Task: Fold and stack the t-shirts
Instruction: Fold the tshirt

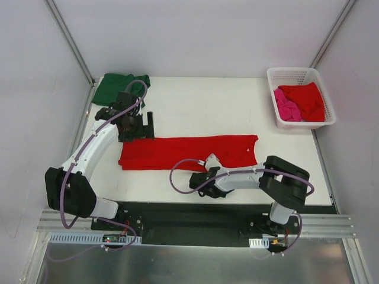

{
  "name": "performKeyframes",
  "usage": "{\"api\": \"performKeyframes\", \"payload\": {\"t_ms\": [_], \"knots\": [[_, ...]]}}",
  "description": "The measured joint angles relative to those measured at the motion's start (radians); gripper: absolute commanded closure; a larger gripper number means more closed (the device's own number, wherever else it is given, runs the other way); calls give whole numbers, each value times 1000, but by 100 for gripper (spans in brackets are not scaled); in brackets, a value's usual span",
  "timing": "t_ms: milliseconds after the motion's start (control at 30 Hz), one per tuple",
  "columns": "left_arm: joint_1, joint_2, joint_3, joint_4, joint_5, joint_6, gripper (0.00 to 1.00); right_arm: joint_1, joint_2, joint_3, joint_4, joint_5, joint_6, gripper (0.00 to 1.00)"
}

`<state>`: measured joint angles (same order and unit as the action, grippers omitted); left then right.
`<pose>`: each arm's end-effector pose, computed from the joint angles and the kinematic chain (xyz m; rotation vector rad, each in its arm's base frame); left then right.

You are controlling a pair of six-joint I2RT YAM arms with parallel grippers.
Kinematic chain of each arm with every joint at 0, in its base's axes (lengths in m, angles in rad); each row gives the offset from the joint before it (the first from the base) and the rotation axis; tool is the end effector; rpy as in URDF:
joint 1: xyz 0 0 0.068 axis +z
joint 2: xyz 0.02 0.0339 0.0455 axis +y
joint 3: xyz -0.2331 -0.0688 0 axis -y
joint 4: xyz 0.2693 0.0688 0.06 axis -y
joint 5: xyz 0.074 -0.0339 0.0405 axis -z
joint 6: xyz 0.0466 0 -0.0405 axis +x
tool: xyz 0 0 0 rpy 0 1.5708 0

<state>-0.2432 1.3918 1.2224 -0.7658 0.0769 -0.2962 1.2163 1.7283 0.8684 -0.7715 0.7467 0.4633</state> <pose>0.3151 -0.0819 0.2597 -0.0350 2.5307 -0.3156 0.1238 0.2433 0.0708 -0.9584 2.3423 -0.7189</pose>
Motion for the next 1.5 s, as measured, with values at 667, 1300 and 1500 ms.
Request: {"api": "performKeyframes", "payload": {"t_ms": [667,1300,1500], "knots": [[0,15,2,0,0,0,1,25,-114,241,-123,11,-2,99],[0,15,2,0,-2,17,1,-151,3,334,-11,28,-223,99],[0,18,2,0,-3,23,1,-204,33,367,50,26,-310,99]]}}
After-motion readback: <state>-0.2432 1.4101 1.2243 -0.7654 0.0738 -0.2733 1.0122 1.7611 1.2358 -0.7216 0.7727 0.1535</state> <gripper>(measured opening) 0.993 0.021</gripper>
